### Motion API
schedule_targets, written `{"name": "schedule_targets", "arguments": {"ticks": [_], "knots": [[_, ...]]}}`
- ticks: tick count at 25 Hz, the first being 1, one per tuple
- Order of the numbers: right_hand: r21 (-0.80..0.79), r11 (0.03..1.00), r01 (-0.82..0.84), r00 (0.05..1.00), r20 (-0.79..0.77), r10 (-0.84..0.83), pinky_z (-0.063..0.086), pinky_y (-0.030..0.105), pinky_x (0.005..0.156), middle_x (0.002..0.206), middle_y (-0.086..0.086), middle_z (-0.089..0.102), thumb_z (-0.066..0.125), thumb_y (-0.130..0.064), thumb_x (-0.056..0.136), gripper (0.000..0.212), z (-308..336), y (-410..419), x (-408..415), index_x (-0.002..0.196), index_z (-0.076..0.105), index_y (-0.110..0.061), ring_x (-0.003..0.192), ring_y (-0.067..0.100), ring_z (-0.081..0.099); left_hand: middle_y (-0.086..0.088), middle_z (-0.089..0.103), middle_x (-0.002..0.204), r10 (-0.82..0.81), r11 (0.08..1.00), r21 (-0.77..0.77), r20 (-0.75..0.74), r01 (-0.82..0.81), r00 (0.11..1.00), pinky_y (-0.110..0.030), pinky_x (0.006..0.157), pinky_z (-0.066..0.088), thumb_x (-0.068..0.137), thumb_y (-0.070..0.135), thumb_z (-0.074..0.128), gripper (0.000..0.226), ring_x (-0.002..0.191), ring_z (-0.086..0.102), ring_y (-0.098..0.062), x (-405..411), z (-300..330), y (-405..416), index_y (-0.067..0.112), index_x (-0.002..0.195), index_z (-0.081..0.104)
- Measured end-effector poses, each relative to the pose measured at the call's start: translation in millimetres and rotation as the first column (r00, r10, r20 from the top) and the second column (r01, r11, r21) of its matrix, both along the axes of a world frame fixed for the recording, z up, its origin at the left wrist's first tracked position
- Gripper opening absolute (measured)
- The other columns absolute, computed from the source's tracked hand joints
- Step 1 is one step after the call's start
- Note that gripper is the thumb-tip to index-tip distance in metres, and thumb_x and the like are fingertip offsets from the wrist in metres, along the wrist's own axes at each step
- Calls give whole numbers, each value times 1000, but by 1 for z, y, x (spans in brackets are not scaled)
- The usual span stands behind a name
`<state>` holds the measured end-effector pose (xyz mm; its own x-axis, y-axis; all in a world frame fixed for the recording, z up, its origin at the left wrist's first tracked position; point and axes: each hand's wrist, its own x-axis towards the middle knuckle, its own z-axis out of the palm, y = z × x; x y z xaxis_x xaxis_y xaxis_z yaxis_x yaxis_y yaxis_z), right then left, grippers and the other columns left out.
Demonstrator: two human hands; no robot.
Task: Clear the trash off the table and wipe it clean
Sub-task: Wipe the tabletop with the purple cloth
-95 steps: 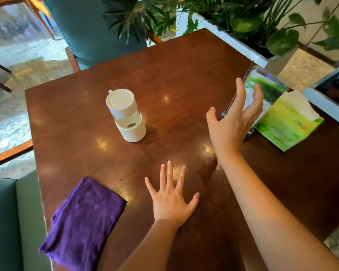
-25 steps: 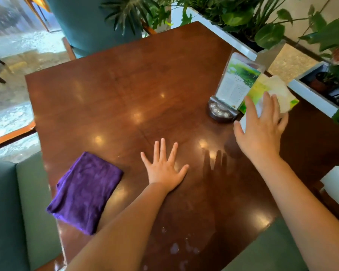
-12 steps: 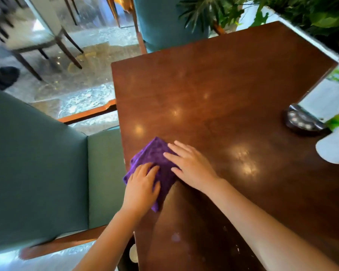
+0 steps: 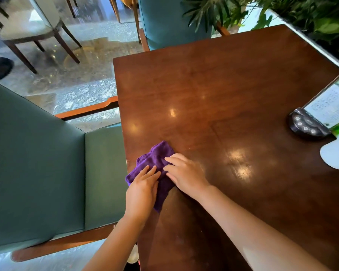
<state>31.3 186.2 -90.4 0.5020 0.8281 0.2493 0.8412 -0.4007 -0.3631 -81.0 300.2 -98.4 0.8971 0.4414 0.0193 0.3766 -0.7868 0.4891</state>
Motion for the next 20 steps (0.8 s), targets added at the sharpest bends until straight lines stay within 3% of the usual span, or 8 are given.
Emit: {"name": "schedule_targets", "arguments": {"ticks": [5, 7, 10, 12, 14, 17, 19, 20], "knots": [[124, 992, 2, 999, -53, 4, 58, 36, 55, 82, 13, 73, 76, 5, 65, 8, 11, 2, 27, 72, 72, 1, 85, 29, 69, -10, 71, 108, -56, 997, -52, 134, 63, 989, -33, 86, 50, 84, -4, 58, 27, 102, 66, -27, 39, 27, 11, 9, 104, 72], [129, 991, 45, 999, -30, -41, 58, 38, 65, 84, 14, 73, 70, 1, 72, 5, 33, 11, 57, 77, 72, 0, 90, 30, 67, -14, 73, 99, -128, 990, -40, 179, 137, 976, -40, 79, 54, 83, 0, 53, 28, 93, 68, -31, 73, 50, 22, 9, 103, 71], [108, 985, 134, 989, 43, -139, 54, 41, 72, 92, 11, 71, 60, -10, 82, 13, 65, 11, 106, 87, 71, -5, 99, 29, 61, -13, 74, 90, -260, 966, 42, 220, 257, 940, -36, 72, 52, 80, 10, 49, 32, 85, 69, -30, 128, 80, 40, 16, 103, 71], [80, 977, 199, 970, 123, -208, 53, 37, 69, 96, 6, 71, 60, -16, 84, 14, 72, 0, 129, 92, 70, -10, 100, 27, 59, -11, 74, 98, -341, 940, 82, 176, 332, 923, -32, 77, 49, 81, 7, 50, 35, 92, 68, -28, 163, 85, 42, 18, 107, 70], [-70, 953, 295, 949, 138, -284, 48, 35, 70, 101, 2, 68, 55, -27, 89, 19, 63, -15, 141, 98, 67, -15, 103, 25, 56, -14, 70, 110, -385, 922, 64, 61, 382, 921, -33, 87, 46, 85, 5, 52, 33, 103, 63, -30, 188, 73, 37, 14, 113, 67], [-151, 919, 365, 930, 111, -351, 44, 39, 91, 123, 5, 62, 45, -27, 95, 29, 33, -33, 151, 117, 62, -16, 119, 24, 49, -17, 51, 136, -267, 964, 17, 39, 267, 963, -37, 105, 35, 93, 11, 50, 39, 128, 46, -30, 194, 40, 28, 8, 132, 50], [-116, 953, 279, 956, 125, -265, 34, 40, 106, 142, 6, 47, 43, -20, 96, 37, 14, -38, 158, 133, 49, -18, 135, 24, 34, -20, 40, 145, -242, 968, 103, 136, 230, 961, -39, 110, 27, 95, 11, 47, 44, 136, 34, -32, 188, 20, 17, 5, 138, 41], [-164, 964, 211, 973, 128, -191, 28, 39, 110, 148, 5, 38, 42, -21, 97, 42, 4, -39, 162, 139, 40, -20, 140, 22, 26, -19, 35, 148, -274, 956, 142, 109, 257, 956, -40, 112, 25, 96, 13, 44, 45, 138, 30, -31, 186, 11, 12, 5, 140, 36]]}}
